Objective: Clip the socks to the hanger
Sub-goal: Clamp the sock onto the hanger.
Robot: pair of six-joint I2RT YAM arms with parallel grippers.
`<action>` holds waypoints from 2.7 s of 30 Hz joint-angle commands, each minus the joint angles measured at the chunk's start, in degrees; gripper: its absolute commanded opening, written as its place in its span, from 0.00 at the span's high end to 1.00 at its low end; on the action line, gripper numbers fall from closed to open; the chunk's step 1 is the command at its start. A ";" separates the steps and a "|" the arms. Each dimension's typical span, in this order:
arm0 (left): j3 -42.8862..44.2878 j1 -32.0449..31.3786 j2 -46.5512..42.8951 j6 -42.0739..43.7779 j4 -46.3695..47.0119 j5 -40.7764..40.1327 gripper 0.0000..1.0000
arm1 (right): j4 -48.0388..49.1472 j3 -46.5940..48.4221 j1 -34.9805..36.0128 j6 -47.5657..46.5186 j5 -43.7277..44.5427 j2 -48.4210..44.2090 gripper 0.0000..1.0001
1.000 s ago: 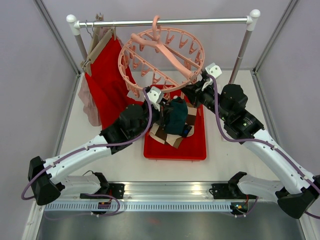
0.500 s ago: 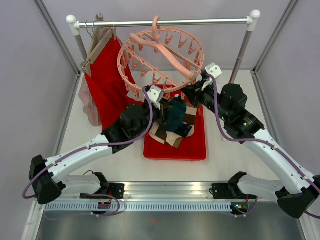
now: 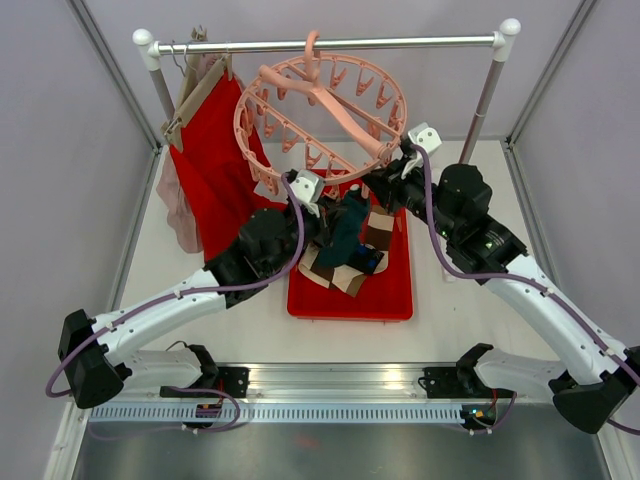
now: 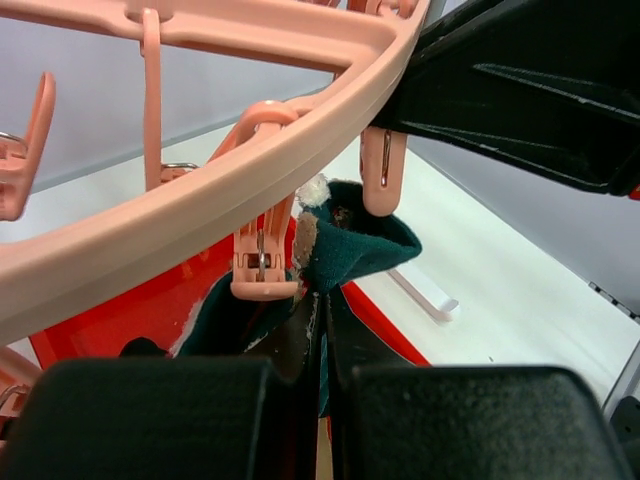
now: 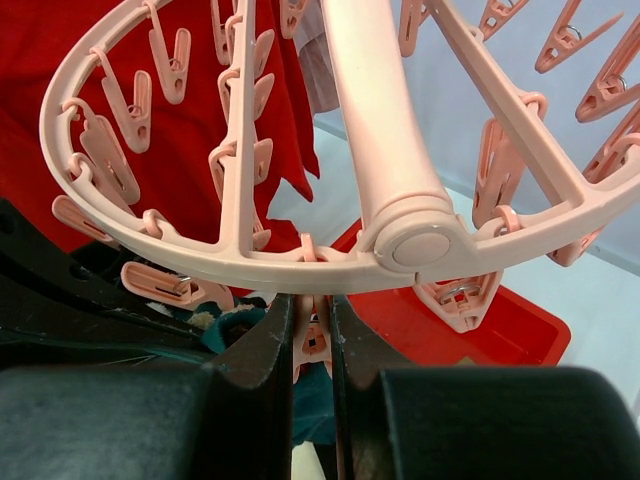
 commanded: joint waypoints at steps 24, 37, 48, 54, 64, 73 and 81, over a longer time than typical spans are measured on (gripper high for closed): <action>-1.84 -0.78 -1.70 -1.27 6.33 2.56 0.98 | -0.78 3.70 0.25 3.32 4.79 1.36 1.00; 0.53 -1.31 1.64 -1.09 7.04 3.09 0.98 | -1.66 4.32 0.25 4.73 3.64 1.62 1.00; 0.71 -1.48 2.96 -1.45 9.32 -0.60 0.98 | -2.98 4.32 0.25 4.47 4.00 0.92 1.00; 1.58 -1.75 4.80 -1.18 8.54 0.01 0.98 | -3.42 4.84 0.25 4.29 4.61 0.48 1.00; 1.32 -2.19 7.97 -1.62 8.79 0.28 0.98 | -4.04 5.46 0.25 3.86 4.79 0.04 1.00; 1.94 -2.27 7.36 -1.01 9.15 0.72 0.98 | -3.68 4.84 0.25 3.06 3.73 0.22 1.00; 2.11 -2.27 5.77 -0.83 10.11 1.16 0.98 | -2.81 4.58 0.25 2.80 1.19 0.74 1.00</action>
